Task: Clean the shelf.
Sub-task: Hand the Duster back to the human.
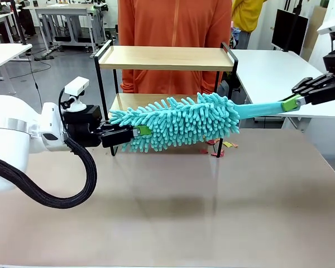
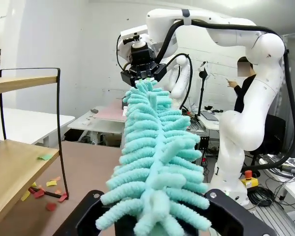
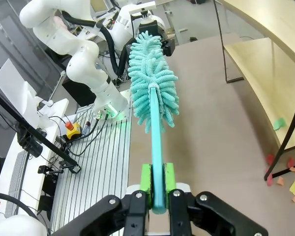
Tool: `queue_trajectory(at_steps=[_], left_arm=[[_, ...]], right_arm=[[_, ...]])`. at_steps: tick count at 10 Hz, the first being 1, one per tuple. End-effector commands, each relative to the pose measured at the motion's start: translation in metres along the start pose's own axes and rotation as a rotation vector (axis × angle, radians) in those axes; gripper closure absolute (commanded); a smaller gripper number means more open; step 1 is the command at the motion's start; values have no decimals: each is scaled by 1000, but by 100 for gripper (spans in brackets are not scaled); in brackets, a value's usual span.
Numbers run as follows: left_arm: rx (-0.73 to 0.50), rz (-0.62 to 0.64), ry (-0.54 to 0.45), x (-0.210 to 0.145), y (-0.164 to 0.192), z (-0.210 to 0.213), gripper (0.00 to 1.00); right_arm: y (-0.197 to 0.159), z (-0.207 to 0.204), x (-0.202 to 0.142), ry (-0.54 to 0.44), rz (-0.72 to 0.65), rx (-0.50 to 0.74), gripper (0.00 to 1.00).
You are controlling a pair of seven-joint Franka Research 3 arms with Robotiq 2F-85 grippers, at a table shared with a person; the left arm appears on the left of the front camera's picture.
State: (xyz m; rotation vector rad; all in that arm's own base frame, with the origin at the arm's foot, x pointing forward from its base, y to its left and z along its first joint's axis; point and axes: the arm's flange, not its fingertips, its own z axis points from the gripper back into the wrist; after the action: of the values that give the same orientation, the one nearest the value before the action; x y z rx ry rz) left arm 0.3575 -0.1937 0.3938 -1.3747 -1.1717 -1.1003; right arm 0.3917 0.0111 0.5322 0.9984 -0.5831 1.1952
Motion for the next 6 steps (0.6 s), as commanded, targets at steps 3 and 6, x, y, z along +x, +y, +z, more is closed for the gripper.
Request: queue_trajectory(at_steps=[3, 6], left_arm=[[0, 0, 0, 0, 0, 0, 100], [0, 0, 0, 0, 0, 0, 100]], right_arm=[[0, 0, 6, -16, -5, -16, 86], [13, 27, 9, -109, -18, 0, 0]])
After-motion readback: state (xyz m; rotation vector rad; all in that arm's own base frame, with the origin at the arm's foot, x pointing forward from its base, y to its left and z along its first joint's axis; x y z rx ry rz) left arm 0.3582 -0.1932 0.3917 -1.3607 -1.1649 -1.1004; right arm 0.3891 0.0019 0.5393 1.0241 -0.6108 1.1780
